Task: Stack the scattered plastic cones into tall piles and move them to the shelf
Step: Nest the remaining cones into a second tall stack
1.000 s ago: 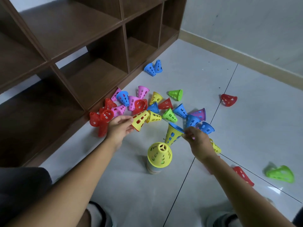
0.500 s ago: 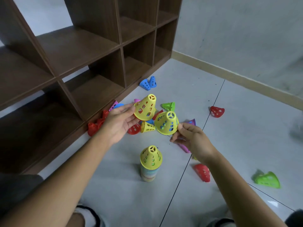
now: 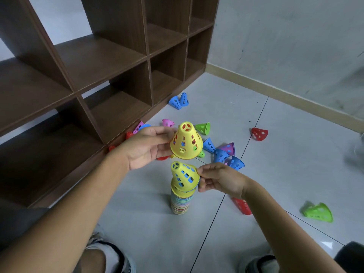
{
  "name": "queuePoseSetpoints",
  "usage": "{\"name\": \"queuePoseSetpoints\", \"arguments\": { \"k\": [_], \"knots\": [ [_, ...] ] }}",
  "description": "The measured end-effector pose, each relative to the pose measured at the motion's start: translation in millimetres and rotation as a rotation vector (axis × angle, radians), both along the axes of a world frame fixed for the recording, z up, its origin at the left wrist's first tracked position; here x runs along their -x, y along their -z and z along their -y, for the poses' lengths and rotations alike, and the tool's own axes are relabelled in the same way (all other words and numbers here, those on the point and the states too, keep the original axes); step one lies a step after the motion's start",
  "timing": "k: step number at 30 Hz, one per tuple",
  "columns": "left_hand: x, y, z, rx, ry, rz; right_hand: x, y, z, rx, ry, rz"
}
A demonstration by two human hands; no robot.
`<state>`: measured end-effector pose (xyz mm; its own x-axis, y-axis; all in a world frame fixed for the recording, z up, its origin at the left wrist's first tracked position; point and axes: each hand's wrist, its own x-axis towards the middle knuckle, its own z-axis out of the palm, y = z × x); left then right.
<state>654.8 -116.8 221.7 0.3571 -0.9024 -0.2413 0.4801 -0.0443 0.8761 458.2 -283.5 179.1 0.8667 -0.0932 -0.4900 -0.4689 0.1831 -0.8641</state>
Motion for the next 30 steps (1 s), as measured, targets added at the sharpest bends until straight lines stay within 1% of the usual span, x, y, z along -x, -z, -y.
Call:
{"name": "queuePoseSetpoints", "arguments": {
  "k": [3,8,12,15,18,22,26,30],
  "knots": [
    [0.0,6.0,-3.1,-0.070,0.066,0.042,1.6,4.4,1.1,0.134,-0.038,-0.054],
    [2.2,13.9,-6.2,-0.194,0.159,0.113,2.7,10.9,7.7,0.260,-0.041,-0.156],
    [6.3,26.6,-6.1,-0.280,0.182,0.148,3.5,20.4,14.9,0.312,-0.007,-0.240],
    [12.1,37.2,-5.3,-0.337,0.158,0.174,7.3,39.9,24.9,0.378,0.055,-0.301],
    [18.5,48.5,-3.9,-0.367,0.130,0.200,15.4,65.7,37.6,0.455,0.127,-0.339],
    [18.6,61.9,-2.3,-0.364,0.117,0.246,21.5,91.0,51.2,0.619,0.192,-0.357],
    [14.2,70.6,0.1,-0.379,0.154,0.314,17.7,109.1,66.4,0.789,0.213,-0.375],
    [7.4,86.2,3.3,-0.399,0.148,0.322,11.7,128.4,81.2,0.981,0.229,-0.380]
  ]
}}
